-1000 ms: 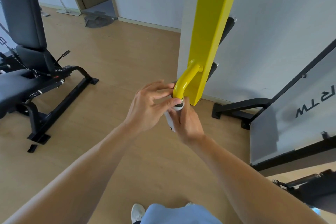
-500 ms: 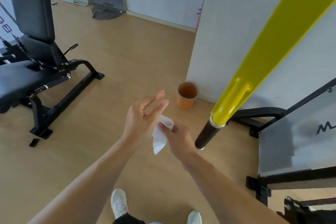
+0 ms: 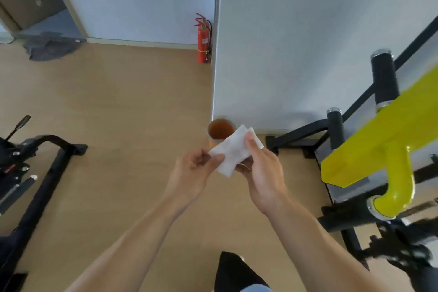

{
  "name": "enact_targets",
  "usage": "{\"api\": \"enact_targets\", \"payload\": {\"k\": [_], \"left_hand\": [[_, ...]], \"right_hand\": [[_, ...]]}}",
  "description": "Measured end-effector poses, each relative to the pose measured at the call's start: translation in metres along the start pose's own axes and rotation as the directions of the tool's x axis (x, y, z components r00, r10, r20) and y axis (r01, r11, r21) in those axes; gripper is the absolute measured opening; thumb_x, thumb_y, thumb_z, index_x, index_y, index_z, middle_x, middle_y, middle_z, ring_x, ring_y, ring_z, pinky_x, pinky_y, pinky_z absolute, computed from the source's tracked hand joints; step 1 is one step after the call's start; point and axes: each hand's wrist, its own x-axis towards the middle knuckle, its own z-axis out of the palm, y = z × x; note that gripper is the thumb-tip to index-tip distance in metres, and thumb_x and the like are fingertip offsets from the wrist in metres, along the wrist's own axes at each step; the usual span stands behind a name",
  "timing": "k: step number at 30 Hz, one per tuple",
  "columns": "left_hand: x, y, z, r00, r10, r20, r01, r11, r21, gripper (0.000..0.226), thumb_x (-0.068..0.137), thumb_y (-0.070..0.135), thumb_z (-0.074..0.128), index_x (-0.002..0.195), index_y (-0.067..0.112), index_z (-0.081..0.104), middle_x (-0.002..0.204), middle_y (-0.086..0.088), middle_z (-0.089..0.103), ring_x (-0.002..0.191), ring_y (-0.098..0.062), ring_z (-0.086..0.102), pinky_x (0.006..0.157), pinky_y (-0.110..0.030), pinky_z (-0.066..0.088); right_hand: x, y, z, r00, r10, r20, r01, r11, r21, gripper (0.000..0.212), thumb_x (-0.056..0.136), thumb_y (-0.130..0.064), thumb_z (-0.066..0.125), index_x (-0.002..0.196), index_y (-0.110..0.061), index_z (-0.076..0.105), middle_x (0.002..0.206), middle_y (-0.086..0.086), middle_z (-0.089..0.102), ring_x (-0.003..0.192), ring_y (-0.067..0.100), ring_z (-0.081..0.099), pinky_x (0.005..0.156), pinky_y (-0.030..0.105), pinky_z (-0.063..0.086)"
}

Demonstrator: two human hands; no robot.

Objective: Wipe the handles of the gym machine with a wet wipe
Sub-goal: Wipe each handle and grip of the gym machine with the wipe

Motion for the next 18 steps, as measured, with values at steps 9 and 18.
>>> {"api": "enact_targets", "payload": {"k": [9,18], "left_hand": [[0.14,0.066,0.051,0.956,0.197,0.218,-0.191,0.98,-0.051,0.06,0.077,0.071,0.061,0.072,0.011,0.061,0.067,-0.005,0.057,0.065,-0.019,0.053,0.065,-0.038,0.042],[0.213,0.156,0.139,0.716,0.342,0.608,-0.362,0.927,-0.095,0.035,0.094,0.049,0.054,0.102,0.018,0.069,0.094,0.004,0.074,0.09,-0.012,0.071,0.088,-0.031,0.053]], "right_hand": [[0.056,-0.064,-0.002,0.972,0.021,-0.233,0.074,0.916,0.394,0.041,0.102,-0.042,0.049,0.114,-0.01,0.07,0.099,0.006,0.077,0.081,0.015,0.071,0.065,0.028,0.051],[0.048,-0.155,-0.013,0.497,-0.669,-0.553,0.642,0.712,-0.284,0.034,0.1,-0.038,0.047,0.108,-0.019,0.074,0.114,-0.018,0.073,0.118,0.005,0.064,0.101,0.022,0.047]]}}
